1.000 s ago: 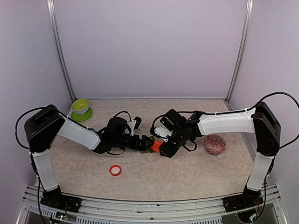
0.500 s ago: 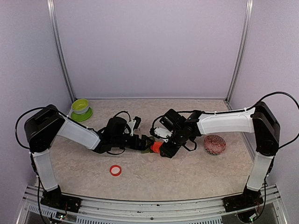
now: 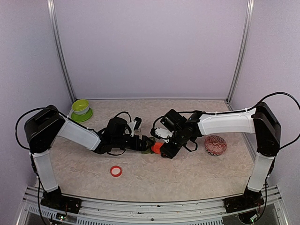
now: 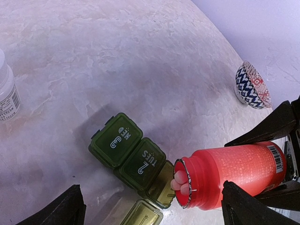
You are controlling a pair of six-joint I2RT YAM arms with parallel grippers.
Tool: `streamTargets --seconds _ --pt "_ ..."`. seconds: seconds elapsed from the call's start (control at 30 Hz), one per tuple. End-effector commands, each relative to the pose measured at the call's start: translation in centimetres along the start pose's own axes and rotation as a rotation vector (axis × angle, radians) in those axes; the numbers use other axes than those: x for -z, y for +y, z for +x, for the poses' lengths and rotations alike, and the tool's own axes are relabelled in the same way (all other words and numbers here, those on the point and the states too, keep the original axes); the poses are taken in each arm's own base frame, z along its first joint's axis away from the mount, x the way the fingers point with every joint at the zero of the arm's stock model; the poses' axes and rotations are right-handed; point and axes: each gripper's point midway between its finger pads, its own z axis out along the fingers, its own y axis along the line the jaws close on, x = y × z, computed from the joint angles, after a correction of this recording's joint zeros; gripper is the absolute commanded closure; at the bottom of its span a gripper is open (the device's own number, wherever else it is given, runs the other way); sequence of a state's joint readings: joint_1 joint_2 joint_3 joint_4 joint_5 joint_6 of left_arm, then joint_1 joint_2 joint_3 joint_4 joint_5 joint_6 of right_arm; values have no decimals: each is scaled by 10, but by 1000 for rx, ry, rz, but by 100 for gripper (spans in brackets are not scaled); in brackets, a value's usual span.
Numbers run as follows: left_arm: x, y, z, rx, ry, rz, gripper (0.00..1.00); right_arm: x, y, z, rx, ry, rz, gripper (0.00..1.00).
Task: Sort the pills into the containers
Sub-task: Pour the pill into the compartment of the pill container.
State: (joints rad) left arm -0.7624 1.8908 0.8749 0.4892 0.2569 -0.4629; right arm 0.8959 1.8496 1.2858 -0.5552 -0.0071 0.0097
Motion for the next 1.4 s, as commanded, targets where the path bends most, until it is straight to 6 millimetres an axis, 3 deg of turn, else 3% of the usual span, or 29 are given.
streamTargets --seconds 0.0,1.37 --pt "1 1 2 1 0 10 1 7 -3 -11 -1 -25 -3 68" --pt "-2 -2 7 6 21 38 1 6 -4 -10 -1 59 -40 68"
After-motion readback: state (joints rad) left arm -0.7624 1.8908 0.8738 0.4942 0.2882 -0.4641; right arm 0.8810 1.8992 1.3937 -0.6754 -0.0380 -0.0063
